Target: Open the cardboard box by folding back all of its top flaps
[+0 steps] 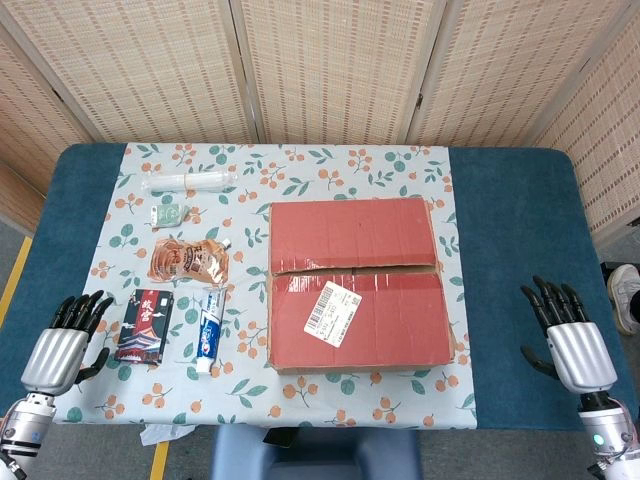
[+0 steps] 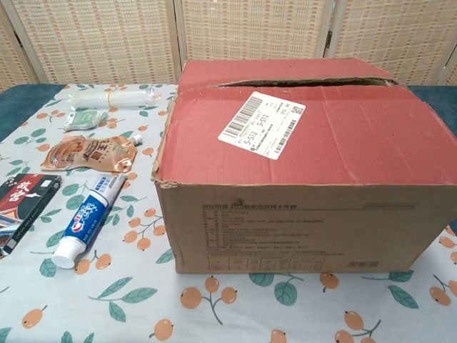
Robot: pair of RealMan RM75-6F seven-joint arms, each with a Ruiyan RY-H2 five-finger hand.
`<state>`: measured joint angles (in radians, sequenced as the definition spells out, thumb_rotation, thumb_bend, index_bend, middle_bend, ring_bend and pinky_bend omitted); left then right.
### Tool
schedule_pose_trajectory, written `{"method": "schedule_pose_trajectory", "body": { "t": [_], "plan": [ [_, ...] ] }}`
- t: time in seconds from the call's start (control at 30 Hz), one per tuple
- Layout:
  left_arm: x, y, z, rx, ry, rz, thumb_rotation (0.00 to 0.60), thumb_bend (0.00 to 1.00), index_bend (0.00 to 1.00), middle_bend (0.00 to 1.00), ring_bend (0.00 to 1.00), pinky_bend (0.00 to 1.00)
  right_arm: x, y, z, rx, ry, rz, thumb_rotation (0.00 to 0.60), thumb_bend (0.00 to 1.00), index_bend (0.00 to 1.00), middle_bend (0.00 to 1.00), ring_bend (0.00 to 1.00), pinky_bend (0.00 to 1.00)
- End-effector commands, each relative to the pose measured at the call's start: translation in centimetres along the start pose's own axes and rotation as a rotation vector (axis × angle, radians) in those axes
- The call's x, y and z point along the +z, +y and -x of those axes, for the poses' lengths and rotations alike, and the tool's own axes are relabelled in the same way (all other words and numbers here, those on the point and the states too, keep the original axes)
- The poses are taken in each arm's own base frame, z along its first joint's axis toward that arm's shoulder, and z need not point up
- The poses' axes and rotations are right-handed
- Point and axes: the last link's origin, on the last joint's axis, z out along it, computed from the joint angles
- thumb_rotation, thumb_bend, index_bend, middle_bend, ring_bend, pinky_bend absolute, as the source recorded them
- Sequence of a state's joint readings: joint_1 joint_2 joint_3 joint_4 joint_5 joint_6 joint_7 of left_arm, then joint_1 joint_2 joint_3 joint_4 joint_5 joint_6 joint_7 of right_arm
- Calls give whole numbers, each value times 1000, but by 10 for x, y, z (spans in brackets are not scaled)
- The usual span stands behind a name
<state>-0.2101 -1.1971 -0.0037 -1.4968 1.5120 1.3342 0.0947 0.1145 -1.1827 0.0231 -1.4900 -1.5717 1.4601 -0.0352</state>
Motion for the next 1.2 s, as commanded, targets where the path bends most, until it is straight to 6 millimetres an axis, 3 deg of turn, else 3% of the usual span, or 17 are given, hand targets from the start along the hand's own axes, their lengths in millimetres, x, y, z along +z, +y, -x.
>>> {"method": "schedule_pose_trajectory", "body": {
  "t": [0.03,0.23,0.43,0.77,0.97,1.2],
  "plan": [
    [1,0,1,4,-6,1,600,469,41,62,16,0,0,0,-1,3,4,2,600,300,0,0,0,0],
    [4,1,0,-13,-8,9,600,469,41,61,16,0,2,-1,1,31,-8,-4,600,301,0,0,0,0],
    [6,0,0,-11,-3,10,600,469,42,62,16,0,29,-16,-14,145,47,-111,600,301,0,0,0,0],
    [3,-7,0,-23,-5,-13,600,469,46,62,16,0,109,-77,-68,84,66,-251,600,300,34,0,0,0],
    [4,-13,-1,-48,-1,-28,600,469,53,62,16,0,140,-118,-77,47,100,-291,600,301,53,0,0,0],
    [3,-18,-5,-75,16,-35,600,469,55,62,16,0,156,-141,-72,32,66,-310,600,300,55,0,0,0]
  ]
}}
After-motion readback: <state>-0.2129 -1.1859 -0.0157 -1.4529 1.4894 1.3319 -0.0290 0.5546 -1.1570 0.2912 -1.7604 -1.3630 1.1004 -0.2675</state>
